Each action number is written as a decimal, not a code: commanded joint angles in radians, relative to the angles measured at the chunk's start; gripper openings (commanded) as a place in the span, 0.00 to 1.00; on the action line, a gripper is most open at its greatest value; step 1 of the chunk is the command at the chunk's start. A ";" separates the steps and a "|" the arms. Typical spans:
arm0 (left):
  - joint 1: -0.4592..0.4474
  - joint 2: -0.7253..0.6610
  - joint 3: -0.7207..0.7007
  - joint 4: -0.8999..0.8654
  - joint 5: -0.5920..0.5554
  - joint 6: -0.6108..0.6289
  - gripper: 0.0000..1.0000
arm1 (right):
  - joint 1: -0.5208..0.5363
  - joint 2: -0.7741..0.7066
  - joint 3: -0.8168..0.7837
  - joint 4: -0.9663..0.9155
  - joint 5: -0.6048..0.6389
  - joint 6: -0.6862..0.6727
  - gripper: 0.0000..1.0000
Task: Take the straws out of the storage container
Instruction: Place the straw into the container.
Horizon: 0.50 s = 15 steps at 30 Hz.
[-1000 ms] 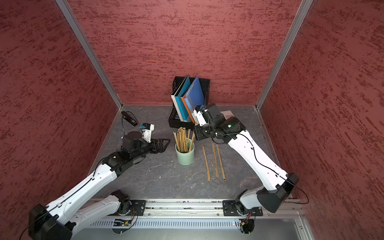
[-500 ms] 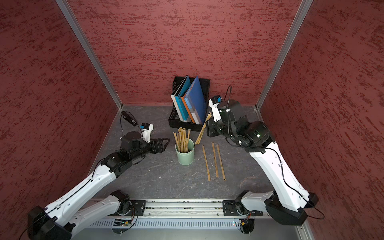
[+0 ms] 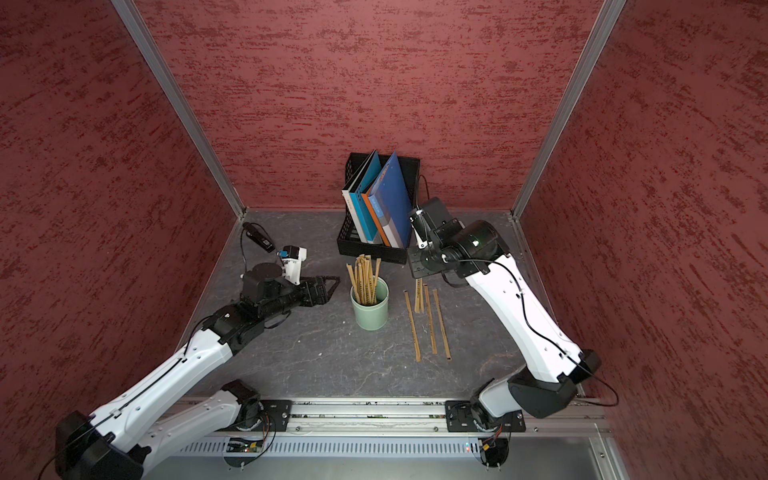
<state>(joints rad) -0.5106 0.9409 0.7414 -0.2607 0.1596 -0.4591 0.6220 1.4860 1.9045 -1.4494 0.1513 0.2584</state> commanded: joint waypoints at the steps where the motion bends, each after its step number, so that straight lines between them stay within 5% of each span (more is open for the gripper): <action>1: 0.003 -0.002 -0.009 0.027 0.010 -0.002 1.00 | -0.029 0.027 -0.004 -0.045 -0.030 -0.017 0.04; 15: 0.002 0.013 0.001 0.026 0.026 0.003 1.00 | -0.039 0.118 0.149 0.001 -0.167 -0.083 0.04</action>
<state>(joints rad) -0.5106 0.9501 0.7403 -0.2607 0.1635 -0.4591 0.5869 1.5696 2.0262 -1.4528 0.0227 0.1970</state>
